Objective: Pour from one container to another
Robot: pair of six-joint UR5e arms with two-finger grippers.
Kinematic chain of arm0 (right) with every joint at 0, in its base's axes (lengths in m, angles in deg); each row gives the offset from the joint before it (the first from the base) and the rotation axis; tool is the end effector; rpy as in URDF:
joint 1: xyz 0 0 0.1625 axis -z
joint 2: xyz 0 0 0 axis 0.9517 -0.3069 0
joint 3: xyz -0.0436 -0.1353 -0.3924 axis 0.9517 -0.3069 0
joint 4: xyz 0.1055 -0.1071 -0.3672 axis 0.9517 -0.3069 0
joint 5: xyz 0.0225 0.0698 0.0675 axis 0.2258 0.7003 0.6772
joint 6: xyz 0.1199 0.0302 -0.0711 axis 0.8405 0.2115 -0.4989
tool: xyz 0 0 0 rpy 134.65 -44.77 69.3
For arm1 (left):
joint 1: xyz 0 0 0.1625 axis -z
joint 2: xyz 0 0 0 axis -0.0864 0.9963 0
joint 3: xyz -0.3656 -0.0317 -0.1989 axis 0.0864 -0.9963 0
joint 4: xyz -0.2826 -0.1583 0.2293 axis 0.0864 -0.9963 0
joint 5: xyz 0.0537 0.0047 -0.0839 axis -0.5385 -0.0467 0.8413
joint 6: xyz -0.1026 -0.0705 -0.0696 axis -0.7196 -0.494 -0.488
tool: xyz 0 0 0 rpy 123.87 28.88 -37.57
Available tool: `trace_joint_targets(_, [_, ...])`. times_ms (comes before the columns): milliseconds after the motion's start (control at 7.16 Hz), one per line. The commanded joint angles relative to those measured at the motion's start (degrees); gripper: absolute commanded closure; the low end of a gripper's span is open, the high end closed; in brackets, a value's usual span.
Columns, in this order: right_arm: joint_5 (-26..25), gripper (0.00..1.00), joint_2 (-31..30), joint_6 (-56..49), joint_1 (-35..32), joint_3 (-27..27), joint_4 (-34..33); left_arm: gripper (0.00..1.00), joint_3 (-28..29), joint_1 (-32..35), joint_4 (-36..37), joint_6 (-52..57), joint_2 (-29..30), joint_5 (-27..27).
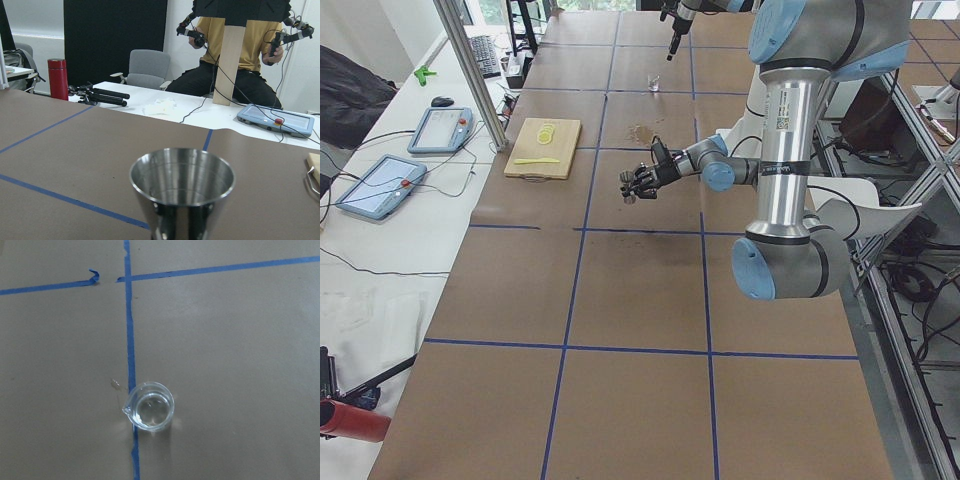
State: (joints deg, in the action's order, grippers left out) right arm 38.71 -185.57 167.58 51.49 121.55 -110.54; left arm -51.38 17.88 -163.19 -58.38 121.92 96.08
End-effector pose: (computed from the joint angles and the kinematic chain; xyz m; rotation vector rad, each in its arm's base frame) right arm -0.2754 -0.2690 0.4610 0.3546 -0.7740 0.2462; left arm 0.4007 -0.3533 0.3925 0.9915 0.5893 -0.7712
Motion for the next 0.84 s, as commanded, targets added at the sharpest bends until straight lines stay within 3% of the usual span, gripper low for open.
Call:
trace_joint_targets(0, [-16.31, 0.0, 0.08, 1.72, 7.79, 0.12, 0.15, 1.0, -0.9, -0.01, -0.26, 4.03, 2.31, 0.7])
trace_joint_targets(419, [-24.86, 0.0, 0.17, 1.9, 10.87, -0.31, 0.95, 1.0, -0.02, -0.01, -1.4, 19.2, 10.47, 6.41])
trace_joint_targets(698, [-27.17, 0.0, 1.83, 10.02, 12.37, -0.84, 1.12, 1.0, 1.03, -0.01, -10.67, 20.31, 8.59, 6.5])
